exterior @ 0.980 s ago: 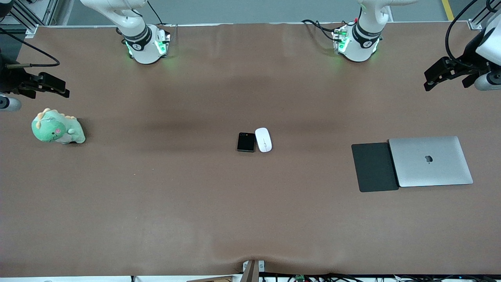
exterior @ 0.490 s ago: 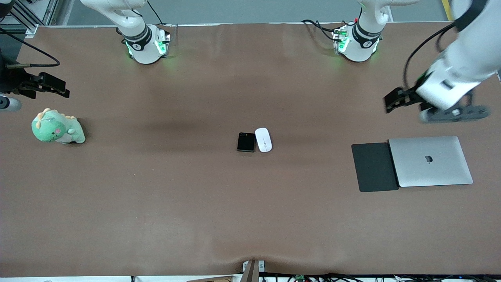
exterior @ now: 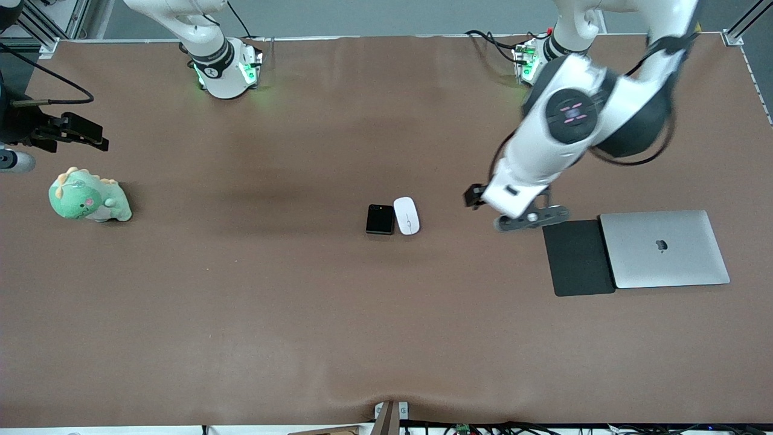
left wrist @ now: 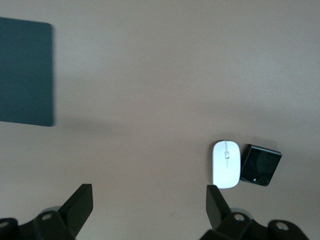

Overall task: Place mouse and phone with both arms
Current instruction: 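Reach the left gripper down to the white mouse beside the phone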

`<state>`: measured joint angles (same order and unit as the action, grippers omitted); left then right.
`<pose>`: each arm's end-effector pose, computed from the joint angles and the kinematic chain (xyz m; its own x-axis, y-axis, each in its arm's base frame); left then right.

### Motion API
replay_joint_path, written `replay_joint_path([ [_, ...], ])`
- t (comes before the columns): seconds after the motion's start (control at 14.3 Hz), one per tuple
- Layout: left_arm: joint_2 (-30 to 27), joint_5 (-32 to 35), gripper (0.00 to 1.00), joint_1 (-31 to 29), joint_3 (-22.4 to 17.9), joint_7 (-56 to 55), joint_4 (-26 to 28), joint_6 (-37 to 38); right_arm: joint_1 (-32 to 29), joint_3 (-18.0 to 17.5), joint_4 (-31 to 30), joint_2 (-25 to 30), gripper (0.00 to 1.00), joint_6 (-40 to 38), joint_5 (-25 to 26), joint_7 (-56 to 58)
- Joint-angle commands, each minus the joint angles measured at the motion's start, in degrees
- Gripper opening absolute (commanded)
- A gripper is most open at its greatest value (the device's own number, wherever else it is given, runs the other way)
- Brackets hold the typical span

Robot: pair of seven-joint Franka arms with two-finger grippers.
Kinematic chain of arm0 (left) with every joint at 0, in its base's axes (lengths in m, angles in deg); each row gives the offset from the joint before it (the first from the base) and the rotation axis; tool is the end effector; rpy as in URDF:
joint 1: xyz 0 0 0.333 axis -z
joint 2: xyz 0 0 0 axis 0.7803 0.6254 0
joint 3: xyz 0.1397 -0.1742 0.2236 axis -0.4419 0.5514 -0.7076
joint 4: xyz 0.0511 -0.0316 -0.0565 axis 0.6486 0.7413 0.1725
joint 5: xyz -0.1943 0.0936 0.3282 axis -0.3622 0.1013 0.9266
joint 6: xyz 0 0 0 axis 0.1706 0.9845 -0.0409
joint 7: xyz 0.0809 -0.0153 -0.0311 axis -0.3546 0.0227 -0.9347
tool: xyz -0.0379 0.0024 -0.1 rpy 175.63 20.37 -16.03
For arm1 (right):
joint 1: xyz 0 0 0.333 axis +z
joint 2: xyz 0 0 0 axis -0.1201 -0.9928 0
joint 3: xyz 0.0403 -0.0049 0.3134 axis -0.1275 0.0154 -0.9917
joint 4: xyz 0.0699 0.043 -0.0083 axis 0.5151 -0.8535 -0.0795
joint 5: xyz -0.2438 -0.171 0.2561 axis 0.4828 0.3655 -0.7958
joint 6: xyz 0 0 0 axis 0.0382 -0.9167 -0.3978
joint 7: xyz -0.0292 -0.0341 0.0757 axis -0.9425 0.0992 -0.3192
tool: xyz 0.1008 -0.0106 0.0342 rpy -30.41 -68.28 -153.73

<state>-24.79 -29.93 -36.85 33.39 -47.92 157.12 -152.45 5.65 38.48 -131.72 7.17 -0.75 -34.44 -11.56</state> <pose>0.5567 -0.3383 0.4232 0.9857 0.1539 -0.0687 0.1550 -0.9878 0.0119 0.5357 -0.0120 0.6174 0.9868 0.0097 -0.1614 0.0064 -0.9998 -0.0211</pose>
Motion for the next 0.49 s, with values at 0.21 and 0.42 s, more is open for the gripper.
replay_joint_path([
  [0.21,12.16,4.89,1.00,7.43,-0.18,-12.07,-1.80,-12.98,0.02,-0.16,-0.50,0.30,1.00,0.21,0.12,-0.45],
  [0.42,16.91,7.98,1.00,9.55,-0.10,-17.26,-2.07,-17.03,0.02,-0.16,-0.50,0.30,1.00,0.12,0.12,-0.45],
])
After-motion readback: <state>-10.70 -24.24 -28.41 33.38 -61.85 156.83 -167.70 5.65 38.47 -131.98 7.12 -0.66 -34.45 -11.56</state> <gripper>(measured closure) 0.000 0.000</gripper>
